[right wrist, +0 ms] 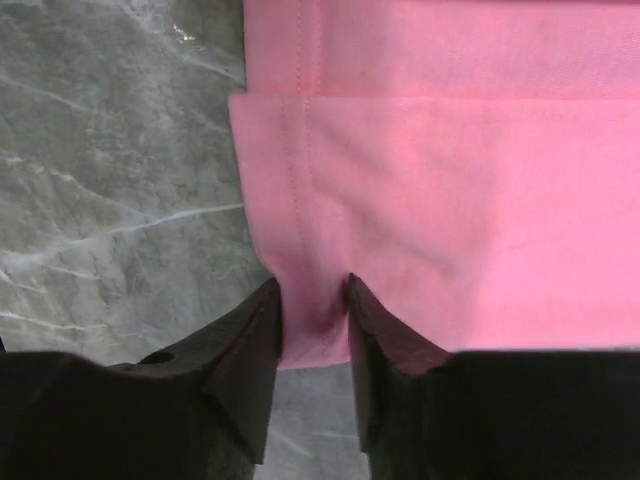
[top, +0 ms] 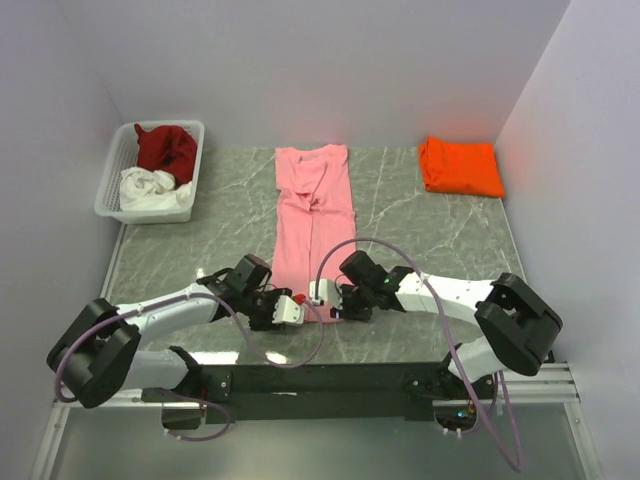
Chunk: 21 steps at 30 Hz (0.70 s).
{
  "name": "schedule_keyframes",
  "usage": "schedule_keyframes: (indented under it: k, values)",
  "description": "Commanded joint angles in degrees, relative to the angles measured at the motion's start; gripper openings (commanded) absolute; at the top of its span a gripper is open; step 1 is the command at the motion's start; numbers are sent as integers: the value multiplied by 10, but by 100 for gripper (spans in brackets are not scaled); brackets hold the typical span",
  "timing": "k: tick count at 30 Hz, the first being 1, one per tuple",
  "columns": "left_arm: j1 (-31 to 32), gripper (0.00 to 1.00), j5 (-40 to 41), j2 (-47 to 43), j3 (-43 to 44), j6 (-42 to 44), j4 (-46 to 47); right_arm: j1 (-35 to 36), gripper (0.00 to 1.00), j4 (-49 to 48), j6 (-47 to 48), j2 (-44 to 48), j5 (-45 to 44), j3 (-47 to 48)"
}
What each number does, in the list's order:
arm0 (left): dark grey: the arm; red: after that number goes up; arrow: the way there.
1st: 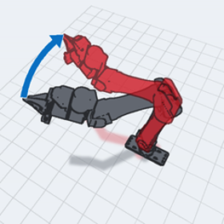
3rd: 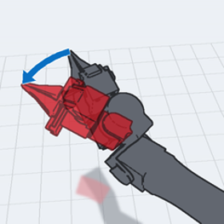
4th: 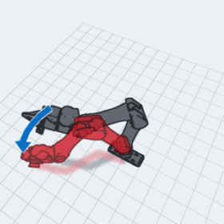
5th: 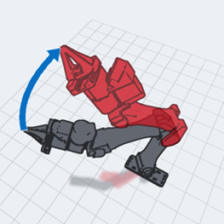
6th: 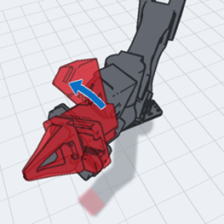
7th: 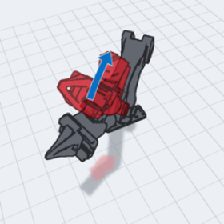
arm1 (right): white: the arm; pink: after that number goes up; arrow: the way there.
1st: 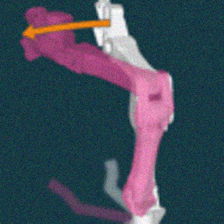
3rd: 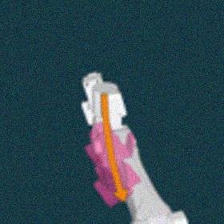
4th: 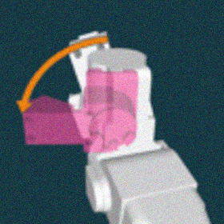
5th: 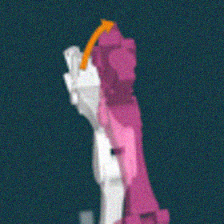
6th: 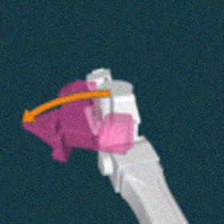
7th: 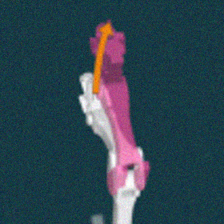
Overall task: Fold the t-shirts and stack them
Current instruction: Fold the tshirt
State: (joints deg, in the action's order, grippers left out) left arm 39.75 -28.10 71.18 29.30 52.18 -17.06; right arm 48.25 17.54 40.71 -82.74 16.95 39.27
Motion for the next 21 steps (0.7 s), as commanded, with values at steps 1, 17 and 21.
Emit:
schedule_keyframes:
  k: [1,17,21]
  values:
    - [2,56,6,25,8,41,-1,3,38,7,15,-22,-29,5]
    - [53,2,-32,26,58,-13,-53,22,0,55,12,34,29,10]
    - [93,0,-38,-35,51,-51,-84,41,0,79,-10,93,56,1]
